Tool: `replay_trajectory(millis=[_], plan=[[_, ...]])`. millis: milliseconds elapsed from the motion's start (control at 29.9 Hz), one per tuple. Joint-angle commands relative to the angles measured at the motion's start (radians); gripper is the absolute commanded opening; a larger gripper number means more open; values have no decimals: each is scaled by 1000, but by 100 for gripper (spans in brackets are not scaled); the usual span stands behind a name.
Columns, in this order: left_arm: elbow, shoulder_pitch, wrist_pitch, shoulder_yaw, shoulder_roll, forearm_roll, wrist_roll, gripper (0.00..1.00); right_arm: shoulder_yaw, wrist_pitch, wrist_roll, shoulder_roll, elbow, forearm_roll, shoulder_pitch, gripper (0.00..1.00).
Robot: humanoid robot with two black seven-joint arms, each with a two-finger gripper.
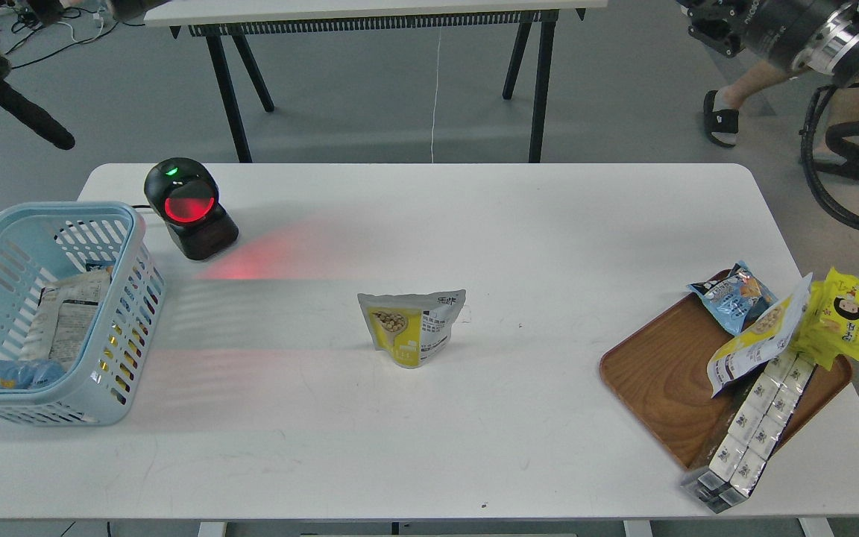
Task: Scan snack and place in basket
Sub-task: 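Reach the left gripper to the standing yellow bag and grasp it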
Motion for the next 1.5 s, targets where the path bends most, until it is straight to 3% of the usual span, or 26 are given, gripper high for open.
replay_trajectory(millis=[0,167,301,534,802,1136,1303,1470], plan=[[-132,7,0,0,-23,233,0,99,10,2,0,19,-40,233,-33,98],[-224,33,0,27,-135,549,0,99,45,11,0,64,-70,503,-95,98],[-235,44,0,99,-214,788,-8,99,169,16,0,102,-76,568,-207,98],[-234,90,0,282,-234,1149,-80,96,370,48,0,162,-74,568,-359,99],[-209,130,0,351,-234,1162,-92,93,373,59,0,167,-65,568,-375,99],[-149,202,0,351,-253,1162,-92,78,370,59,0,173,-62,566,-375,99],[-128,216,0,351,-277,1162,-92,54,370,59,0,186,-60,565,-375,99],[-97,216,0,351,-280,1162,-95,20,373,59,0,186,-60,565,-375,99]])
